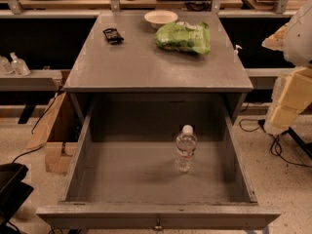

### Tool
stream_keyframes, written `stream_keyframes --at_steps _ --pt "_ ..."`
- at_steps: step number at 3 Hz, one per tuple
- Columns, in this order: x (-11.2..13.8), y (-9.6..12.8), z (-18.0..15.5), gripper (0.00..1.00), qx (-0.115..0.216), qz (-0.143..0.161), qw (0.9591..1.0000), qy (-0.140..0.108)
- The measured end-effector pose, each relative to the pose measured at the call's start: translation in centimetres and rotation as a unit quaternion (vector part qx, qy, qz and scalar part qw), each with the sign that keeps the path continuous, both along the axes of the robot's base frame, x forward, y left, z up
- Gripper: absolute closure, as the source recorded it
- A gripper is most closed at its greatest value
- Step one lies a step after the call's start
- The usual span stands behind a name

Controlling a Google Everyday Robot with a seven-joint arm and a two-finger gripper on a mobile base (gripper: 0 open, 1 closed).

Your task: Pick water bottle from top drawer and place on counter

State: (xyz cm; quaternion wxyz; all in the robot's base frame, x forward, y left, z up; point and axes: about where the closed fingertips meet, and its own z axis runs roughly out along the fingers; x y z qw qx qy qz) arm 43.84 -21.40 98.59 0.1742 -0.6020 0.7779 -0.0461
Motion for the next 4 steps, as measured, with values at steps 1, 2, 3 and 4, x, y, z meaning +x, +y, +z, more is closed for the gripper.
stream_keyframes --at_steps 1,2,3,4 --pt "0.0 0.0 0.0 0.0 0.0 0.0 1.0 0.0" --pt "0.1 0.2 -0.2 0.0 0.008 0.002 1.0 -0.004" --pt "0.9 0.3 -1.7 0.0 0.051 0.011 0.9983 -0.024" --pt "1.9 0.0 -6.2 0.0 0.13 0.03 0.9899 -0.048"
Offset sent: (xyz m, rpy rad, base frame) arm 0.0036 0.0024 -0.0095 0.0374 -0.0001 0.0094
